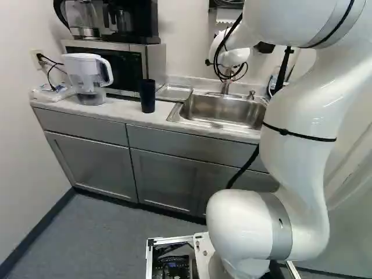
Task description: Rinse the cup and place it in the tray
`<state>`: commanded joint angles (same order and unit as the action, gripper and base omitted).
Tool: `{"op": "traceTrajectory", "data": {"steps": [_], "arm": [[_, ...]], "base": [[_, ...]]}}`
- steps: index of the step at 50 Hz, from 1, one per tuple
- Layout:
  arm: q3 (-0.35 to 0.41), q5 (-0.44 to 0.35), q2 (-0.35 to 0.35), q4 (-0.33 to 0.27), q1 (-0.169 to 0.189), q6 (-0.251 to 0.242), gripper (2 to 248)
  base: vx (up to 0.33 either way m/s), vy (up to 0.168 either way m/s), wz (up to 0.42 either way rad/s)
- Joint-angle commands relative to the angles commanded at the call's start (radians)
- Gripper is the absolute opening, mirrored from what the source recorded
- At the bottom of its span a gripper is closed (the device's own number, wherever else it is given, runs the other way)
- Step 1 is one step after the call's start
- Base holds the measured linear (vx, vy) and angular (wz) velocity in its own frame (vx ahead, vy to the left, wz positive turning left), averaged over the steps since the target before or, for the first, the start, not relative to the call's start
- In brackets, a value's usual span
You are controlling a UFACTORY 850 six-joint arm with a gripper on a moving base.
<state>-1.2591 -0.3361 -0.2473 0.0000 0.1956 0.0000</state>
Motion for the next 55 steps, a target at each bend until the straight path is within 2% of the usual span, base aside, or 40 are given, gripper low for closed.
{"op": "traceTrajectory", "data": {"steps": [20, 42, 55], "arm": [[-0.019, -0.104, -0.017, 0.0, 0.005, 0.0, 247], [-0.082, -0.106, -0.072, 0.0, 0.004, 0.0, 247], [-0.071, -0.106, -0.062, 0.0, 0.001, 0.0, 247]], "base": [[0.0, 0.0, 0.0], [0.0, 0.0, 0.0], [0.0, 0.0, 0.0]]}}
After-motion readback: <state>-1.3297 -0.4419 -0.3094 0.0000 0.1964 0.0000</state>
